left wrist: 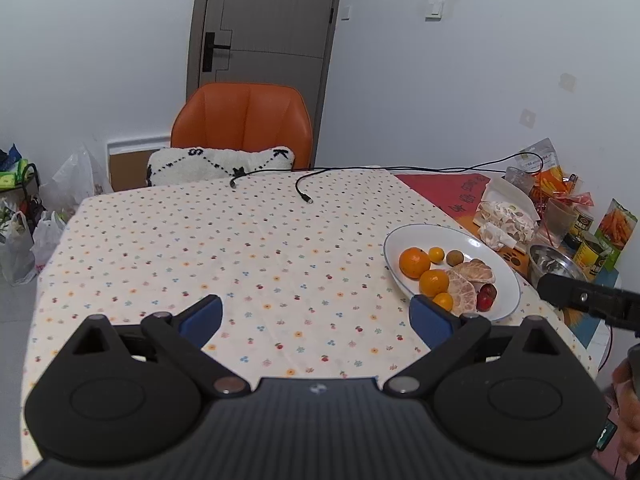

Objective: Organize fruits

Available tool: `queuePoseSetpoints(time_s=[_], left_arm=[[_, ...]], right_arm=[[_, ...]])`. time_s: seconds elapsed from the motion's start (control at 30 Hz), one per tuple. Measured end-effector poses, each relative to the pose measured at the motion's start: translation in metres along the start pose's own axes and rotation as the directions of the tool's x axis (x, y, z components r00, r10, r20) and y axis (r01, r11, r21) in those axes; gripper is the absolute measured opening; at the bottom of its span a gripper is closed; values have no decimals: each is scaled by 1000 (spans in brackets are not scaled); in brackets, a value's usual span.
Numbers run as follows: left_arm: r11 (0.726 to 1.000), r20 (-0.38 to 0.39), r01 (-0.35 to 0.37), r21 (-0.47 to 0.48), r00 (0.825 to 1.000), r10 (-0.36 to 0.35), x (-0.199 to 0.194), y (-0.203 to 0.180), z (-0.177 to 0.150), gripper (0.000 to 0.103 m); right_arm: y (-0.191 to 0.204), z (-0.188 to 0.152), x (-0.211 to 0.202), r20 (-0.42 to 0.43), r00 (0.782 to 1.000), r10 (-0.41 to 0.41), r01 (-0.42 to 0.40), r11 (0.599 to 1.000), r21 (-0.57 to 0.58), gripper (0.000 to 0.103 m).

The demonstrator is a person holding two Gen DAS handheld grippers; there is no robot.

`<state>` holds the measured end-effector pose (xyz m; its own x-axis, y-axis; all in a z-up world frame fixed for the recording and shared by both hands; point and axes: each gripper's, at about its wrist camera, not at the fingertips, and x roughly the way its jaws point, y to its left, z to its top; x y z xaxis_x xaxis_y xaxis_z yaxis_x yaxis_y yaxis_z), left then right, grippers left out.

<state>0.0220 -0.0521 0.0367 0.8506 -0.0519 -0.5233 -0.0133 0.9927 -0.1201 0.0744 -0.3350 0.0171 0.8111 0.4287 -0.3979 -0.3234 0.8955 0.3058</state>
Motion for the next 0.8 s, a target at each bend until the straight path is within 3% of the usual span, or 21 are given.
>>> queuePoseSetpoints(time_s=[0.8], left_arm=[[999, -18, -27, 22, 999, 28, -61, 24, -23, 99]], right_arm=[[23, -6, -70, -47, 998, 53, -57, 994, -98, 103]])
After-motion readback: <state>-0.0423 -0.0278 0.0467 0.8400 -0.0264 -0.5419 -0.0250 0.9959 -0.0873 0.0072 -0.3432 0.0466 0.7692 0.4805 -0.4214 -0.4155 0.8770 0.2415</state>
